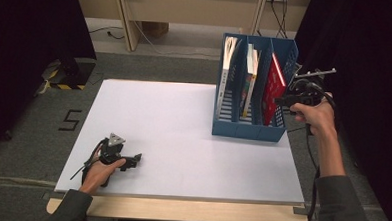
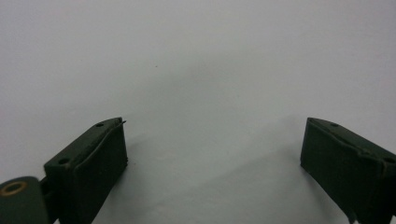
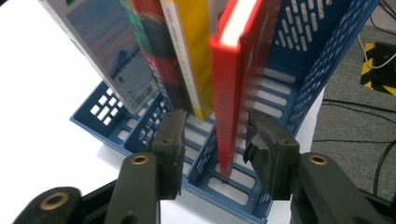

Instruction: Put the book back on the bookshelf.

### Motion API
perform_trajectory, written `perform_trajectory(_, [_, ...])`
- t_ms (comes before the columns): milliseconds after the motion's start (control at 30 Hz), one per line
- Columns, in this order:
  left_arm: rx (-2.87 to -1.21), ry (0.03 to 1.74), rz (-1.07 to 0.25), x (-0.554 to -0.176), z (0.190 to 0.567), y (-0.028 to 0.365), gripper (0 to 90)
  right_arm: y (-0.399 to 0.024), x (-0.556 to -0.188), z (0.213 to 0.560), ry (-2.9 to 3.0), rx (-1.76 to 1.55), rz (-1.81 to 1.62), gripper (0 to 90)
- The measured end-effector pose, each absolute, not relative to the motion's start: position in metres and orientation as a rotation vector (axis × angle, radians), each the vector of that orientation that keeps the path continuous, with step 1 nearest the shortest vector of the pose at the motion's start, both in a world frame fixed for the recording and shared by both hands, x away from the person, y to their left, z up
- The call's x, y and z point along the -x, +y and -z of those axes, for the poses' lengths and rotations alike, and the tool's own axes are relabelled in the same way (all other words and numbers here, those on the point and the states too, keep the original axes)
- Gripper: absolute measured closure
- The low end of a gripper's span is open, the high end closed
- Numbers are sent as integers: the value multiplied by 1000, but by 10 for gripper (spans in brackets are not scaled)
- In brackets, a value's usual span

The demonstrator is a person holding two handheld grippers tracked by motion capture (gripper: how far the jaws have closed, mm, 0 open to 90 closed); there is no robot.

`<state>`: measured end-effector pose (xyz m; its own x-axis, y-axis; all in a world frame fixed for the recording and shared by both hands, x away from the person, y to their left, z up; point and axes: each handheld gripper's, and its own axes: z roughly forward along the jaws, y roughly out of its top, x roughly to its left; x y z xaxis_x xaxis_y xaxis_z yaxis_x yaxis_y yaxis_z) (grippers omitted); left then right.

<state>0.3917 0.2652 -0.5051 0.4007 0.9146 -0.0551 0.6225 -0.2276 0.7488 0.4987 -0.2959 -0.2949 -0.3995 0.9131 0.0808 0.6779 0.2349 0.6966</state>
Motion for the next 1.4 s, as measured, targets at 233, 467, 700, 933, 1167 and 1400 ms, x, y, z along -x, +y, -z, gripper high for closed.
perform_trajectory(233, [-1954,1310,-527,-392,505,265,65,-292,-504,318,2202,-1467,-903,705])
perform_trajectory(467, [-1952,1310,-525,-392,505,265,64,-290,-512,338,2193,-1483,-874,758])
perform_trajectory(700, [-1956,1310,-528,-392,505,265,62,-287,-522,340,2177,-1505,-893,757])
perform_trajectory(933, [-1956,1309,-524,-392,505,265,60,-282,-540,339,2163,-1526,-865,755])
perform_trajectory(1167, [-1955,1309,-523,-392,505,265,60,-280,-549,338,2141,-1553,-852,756])
perform_trajectory(1400, [-1956,1309,-524,-392,505,265,59,-281,-552,338,2134,-1562,-853,748])
